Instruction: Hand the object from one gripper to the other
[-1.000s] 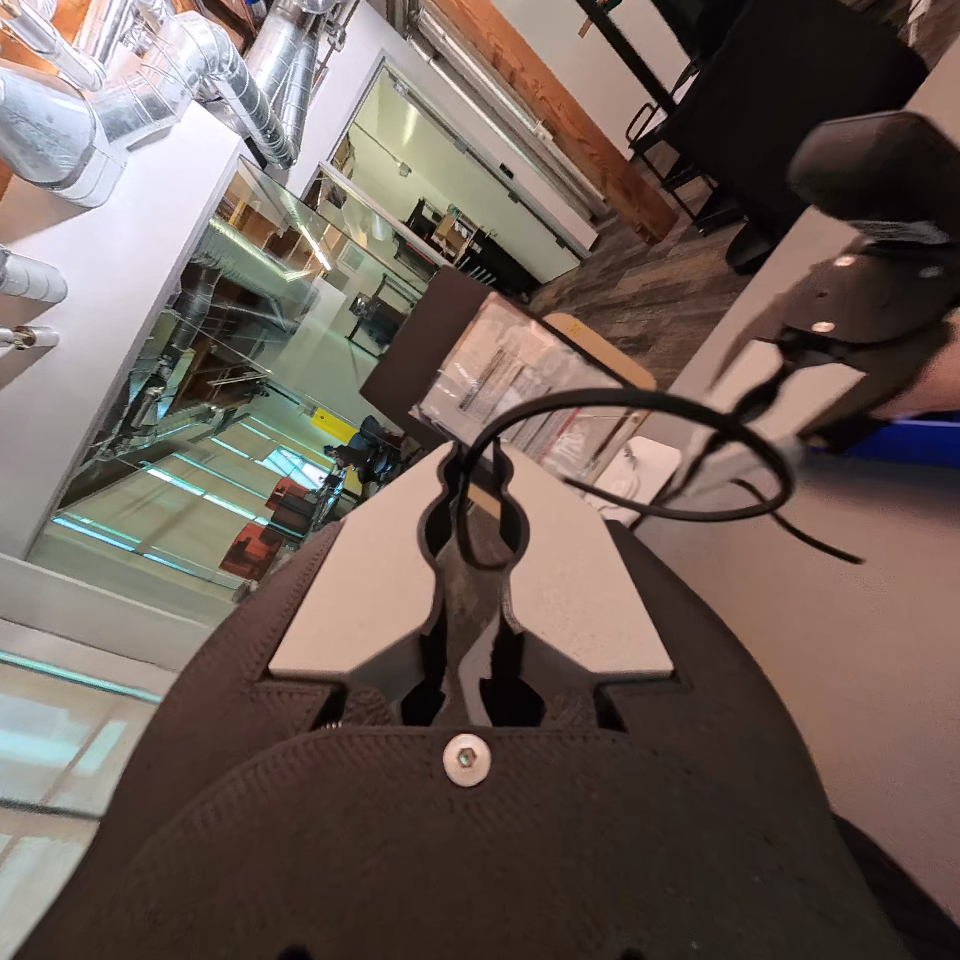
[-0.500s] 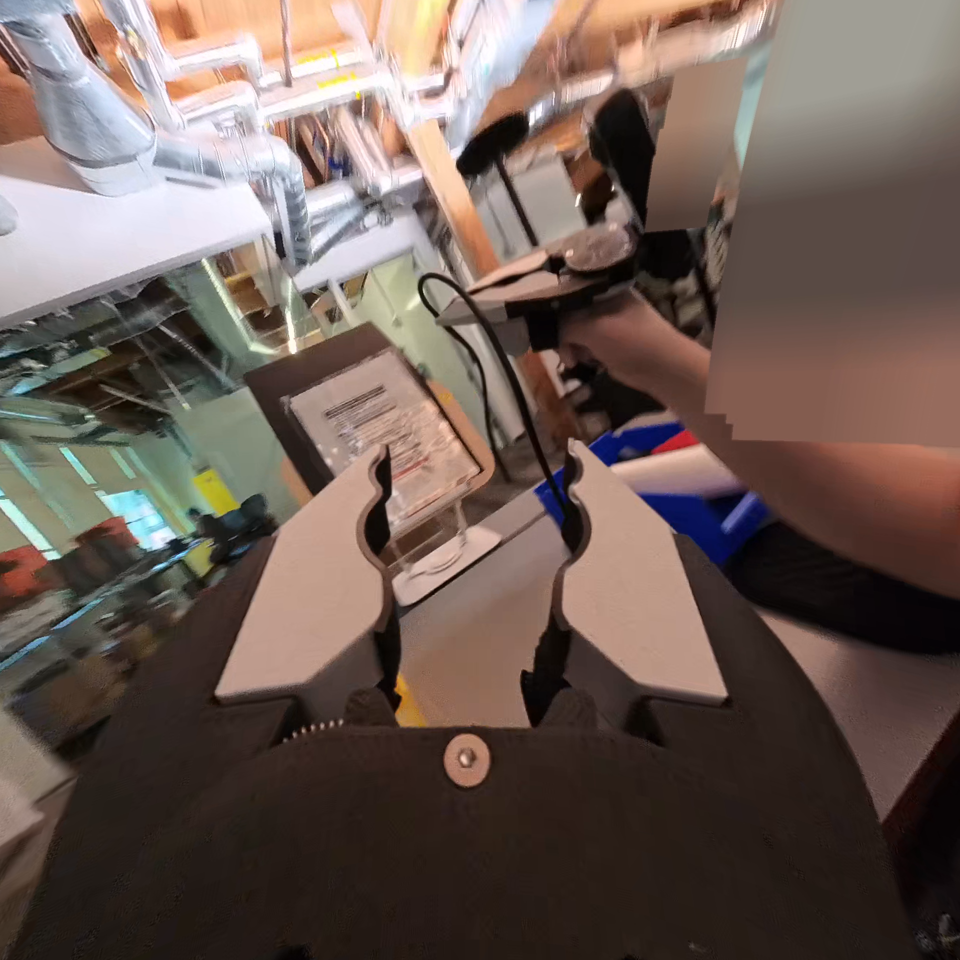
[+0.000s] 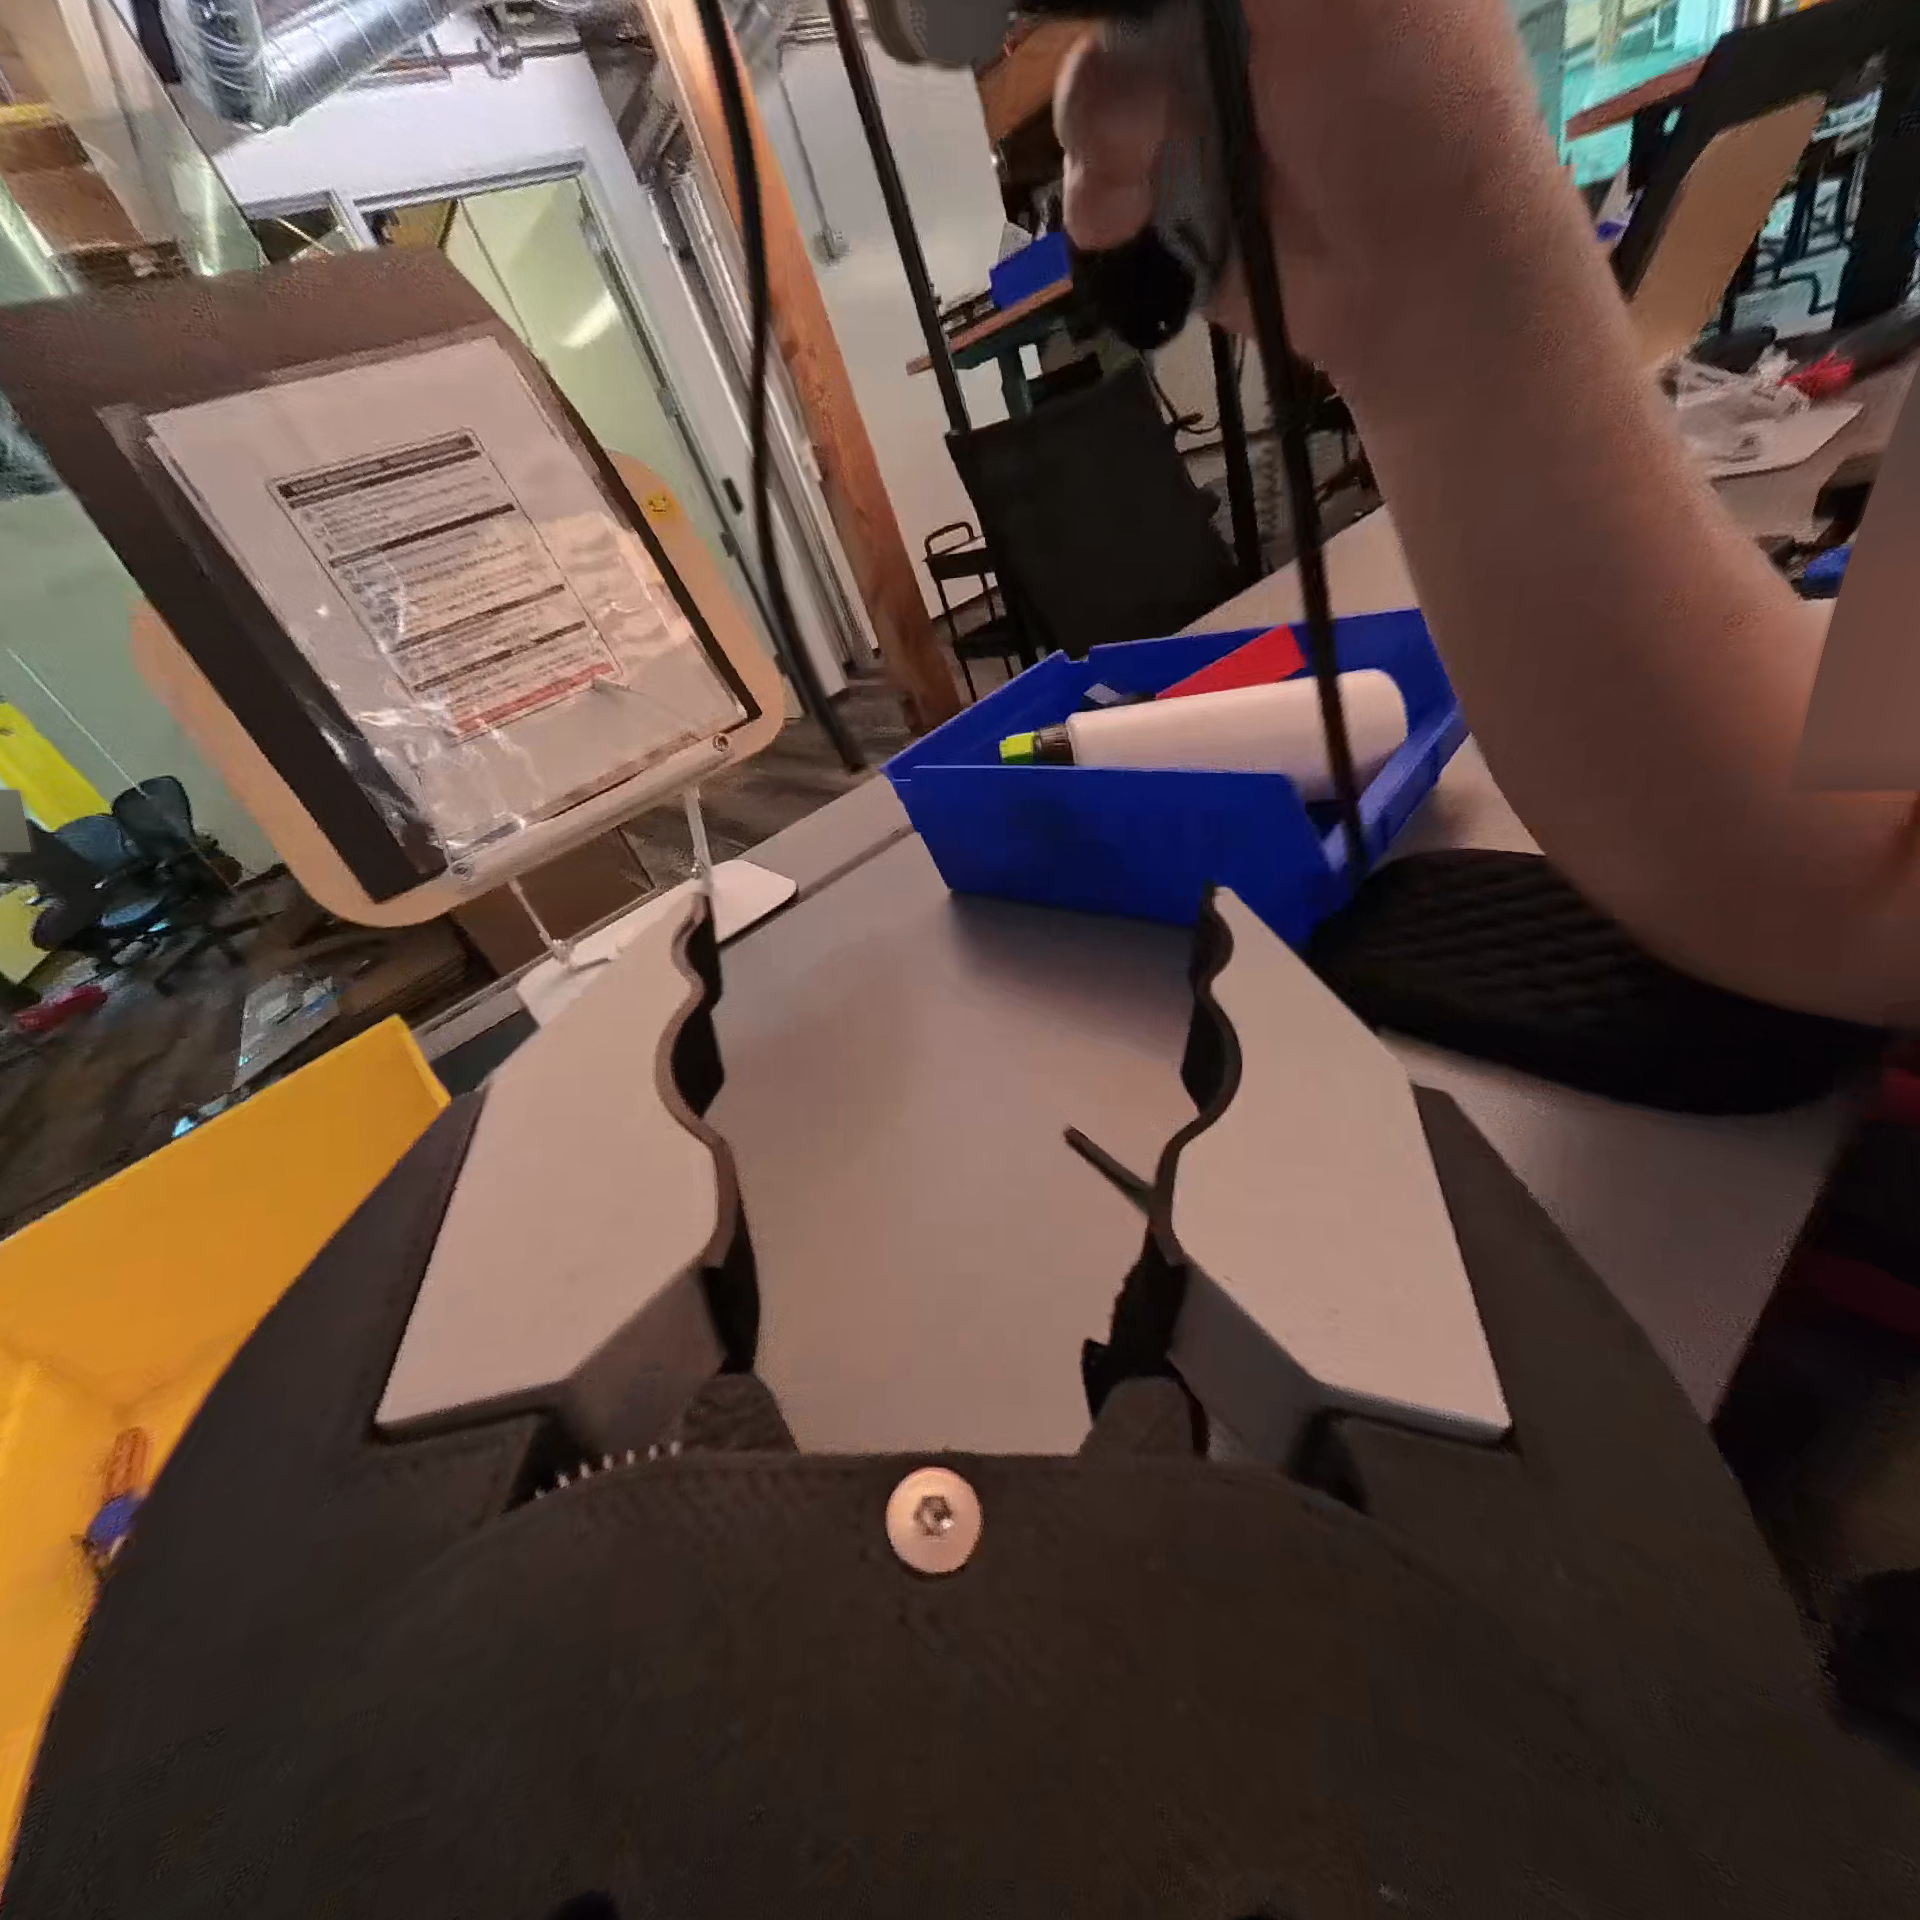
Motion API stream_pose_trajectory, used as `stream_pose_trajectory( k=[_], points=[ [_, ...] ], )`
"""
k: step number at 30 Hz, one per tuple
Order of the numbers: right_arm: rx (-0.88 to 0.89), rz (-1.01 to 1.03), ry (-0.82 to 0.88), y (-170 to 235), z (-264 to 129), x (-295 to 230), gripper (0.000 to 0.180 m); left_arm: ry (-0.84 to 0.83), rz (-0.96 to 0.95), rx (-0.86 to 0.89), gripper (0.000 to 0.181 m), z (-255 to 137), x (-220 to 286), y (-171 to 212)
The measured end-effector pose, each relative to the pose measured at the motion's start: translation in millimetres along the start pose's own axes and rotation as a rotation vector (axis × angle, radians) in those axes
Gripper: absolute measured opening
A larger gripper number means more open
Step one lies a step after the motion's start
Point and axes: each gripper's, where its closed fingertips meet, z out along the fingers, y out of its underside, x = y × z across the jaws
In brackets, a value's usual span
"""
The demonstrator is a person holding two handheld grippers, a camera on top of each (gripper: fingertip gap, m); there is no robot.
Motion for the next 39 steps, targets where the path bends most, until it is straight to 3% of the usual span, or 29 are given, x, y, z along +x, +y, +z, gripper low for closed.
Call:
stream_pose_trajectory(
  k=[4,6,8,14,21,27,39],
  points=[
    [-0.052,-0.053,-0.016,6.4,6.5,-10.7,0.003,0.053,-0.031,0.013,0.11,26.0,9.2,-6.5],
    [-0.067,-0.069,-0.026,8.9,10.3,-16.6,0.003,0.091,-0.076,0.019,0.099,35.2,13.3,-14.1],
    [-0.087,-0.086,-0.032,12.1,13.8,-21.8,0.003,0.167,-0.131,0.035,0.077,39.5,22.5,-21.7],
    [-0.117,-0.127,-0.032,17.3,19.7,-28.5,0.003,0.556,-0.385,0.066,0.051,38.5,66.8,-29.4],
    [-0.097,-0.159,-0.012,10.3,15.8,-27.4,0.003,0.369,-0.521,0.064,0.045,53.3,26.4,-8.6],
    [-0.112,-0.156,-0.004,13.6,16.7,-24.0,0.003,0.474,-0.537,0.192,0.077,37.6,34.5,-26.3],
    [-0.151,-0.172,-0.004,26.0,25.7,-26.4,0.003,0.377,-0.326,0.086,0.056,74.9,57.1,0.6]
  ],
)
